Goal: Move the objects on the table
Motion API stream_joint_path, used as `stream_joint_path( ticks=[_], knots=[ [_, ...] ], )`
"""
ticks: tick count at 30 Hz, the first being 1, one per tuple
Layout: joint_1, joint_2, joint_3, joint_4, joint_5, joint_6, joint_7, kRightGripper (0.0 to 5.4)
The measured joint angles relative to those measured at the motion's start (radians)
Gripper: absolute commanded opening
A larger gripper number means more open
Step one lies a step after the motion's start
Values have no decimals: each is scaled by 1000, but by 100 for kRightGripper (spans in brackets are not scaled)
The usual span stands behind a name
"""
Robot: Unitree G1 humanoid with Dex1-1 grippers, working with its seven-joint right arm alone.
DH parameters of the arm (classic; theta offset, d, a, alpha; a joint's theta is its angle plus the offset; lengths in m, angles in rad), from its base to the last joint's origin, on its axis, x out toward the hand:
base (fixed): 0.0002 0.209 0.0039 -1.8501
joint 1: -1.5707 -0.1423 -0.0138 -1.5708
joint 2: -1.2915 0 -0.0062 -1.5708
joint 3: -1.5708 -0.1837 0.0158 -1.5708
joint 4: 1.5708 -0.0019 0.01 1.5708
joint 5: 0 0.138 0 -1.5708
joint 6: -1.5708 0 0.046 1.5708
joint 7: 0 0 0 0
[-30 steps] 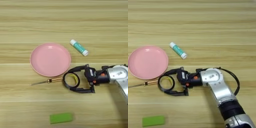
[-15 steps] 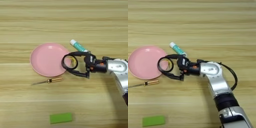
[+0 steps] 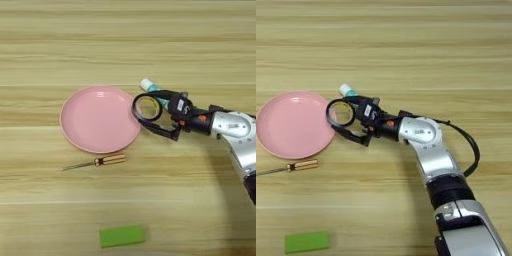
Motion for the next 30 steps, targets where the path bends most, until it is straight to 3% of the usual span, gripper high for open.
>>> stream_joint_path(
  ticks=[30],
  knots=[
    [-35, -95, -45, 157, 22, 1, 165, 404]
  ],
)
